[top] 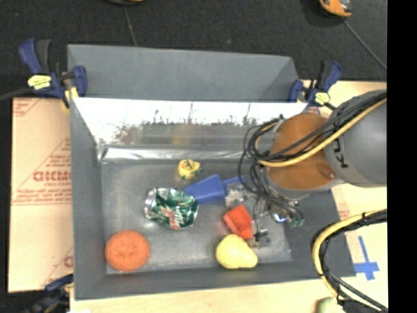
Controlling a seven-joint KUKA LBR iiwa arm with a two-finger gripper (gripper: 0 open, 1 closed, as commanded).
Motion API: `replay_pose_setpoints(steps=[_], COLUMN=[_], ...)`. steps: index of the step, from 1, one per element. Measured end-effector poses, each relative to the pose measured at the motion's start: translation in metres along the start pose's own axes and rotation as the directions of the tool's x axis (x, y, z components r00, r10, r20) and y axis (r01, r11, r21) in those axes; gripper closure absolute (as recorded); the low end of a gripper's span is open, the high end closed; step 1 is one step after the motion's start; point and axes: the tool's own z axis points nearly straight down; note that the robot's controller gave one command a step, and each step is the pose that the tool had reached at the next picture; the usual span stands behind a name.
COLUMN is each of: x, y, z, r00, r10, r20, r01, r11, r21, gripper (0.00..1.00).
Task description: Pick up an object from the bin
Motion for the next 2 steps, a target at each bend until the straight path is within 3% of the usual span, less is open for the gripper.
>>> replay_pose_setpoints(steps=[1, 2], x=[0.009, -0.008], y=[0.005, 0.053], z=[0.012, 0.015], r00=[0.997, 0.979], r10=[-0.076, -0.206], r20=[0.001, 0.001], r01=[0.076, 0.206], r11=[0.997, 0.979], r21=[0.000, 0.003], gripper=[0.00, 0.00])
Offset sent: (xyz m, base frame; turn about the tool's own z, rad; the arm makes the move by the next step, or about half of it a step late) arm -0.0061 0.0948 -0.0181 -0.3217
